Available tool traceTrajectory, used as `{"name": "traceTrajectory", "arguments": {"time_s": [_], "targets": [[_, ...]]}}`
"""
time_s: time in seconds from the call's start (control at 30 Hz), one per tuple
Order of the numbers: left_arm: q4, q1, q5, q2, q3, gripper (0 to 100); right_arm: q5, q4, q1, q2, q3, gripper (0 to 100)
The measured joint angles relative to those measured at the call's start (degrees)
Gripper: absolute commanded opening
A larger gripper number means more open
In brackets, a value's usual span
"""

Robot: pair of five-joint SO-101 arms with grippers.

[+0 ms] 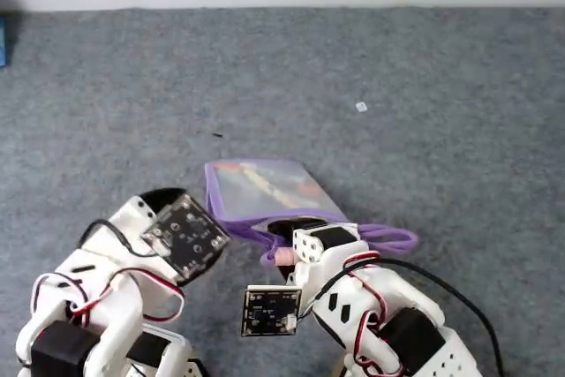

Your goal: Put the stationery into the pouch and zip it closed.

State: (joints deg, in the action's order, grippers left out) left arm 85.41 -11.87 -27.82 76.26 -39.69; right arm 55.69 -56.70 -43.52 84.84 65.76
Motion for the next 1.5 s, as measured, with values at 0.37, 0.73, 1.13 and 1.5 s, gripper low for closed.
{"name": "traceTrajectory", "arguments": {"time_s": [0.37, 0.73, 1.13, 1.5], "targets": [[-1.93, -8.44, 0.88, -0.09, -3.69, 23, 0.0, 0.53, 0.0, 0.0, 0.44, 0.7], [-9.93, -10.64, 1.05, -0.09, -10.9, 1, -0.09, 0.97, 0.35, 0.0, 0.44, 0.7], [-12.57, -10.29, 4.84, 0.0, -13.1, 1, -4.22, 9.05, 1.93, 0.26, 0.62, 1.1], [-14.07, -10.64, 13.8, -0.62, -13.1, 1, -14.07, 11.25, 8.7, 0.26, 0.53, 0.8]]}}
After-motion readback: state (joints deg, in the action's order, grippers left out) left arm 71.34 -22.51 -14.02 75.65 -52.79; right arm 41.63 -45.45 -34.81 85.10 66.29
